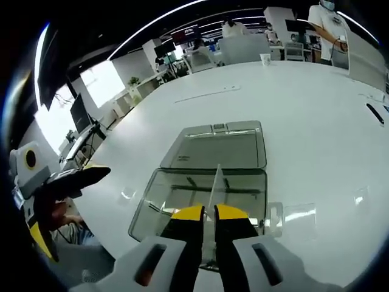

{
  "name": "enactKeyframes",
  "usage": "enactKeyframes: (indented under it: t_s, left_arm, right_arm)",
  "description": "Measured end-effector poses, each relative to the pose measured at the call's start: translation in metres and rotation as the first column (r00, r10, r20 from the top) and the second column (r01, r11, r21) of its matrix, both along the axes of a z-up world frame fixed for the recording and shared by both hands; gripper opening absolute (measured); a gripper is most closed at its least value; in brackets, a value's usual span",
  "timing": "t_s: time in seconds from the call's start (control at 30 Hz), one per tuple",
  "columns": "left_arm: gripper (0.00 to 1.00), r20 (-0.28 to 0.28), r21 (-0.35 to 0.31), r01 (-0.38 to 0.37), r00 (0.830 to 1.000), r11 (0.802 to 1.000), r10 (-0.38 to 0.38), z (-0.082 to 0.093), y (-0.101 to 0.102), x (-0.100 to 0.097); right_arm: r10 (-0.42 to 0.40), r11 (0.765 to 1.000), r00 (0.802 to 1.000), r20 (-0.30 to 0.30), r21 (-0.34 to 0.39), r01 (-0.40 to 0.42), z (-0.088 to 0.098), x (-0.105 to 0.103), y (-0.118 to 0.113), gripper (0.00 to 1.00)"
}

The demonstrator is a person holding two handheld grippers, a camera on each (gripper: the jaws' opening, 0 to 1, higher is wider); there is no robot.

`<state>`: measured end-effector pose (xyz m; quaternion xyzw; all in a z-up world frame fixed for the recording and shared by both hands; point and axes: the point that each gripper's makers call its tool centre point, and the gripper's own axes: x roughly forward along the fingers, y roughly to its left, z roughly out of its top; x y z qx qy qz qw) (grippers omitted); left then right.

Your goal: Insert the divider into the dual guide fixture by aligning both edges with the guide slots and pushing it downward to the bottom, including one-sided entry, uneven engagement, binding, and posture correction.

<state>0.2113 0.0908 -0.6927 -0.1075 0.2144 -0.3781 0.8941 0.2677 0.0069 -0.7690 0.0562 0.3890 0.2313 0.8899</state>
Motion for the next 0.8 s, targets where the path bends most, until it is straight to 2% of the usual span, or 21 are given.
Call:
enactKeyframes:
  t_s: [0.8]
  left_arm:
    - [0.96, -0.01, 0.018, -0.004, 1.0, 1.0, 0.004, -0.0031, 0.0011, -0.0009]
  right_arm:
    - [0.021, 1.0, 1.0, -0.014, -0.017, -0.021, -0.0095, -0.001, -0.0003, 0.02]
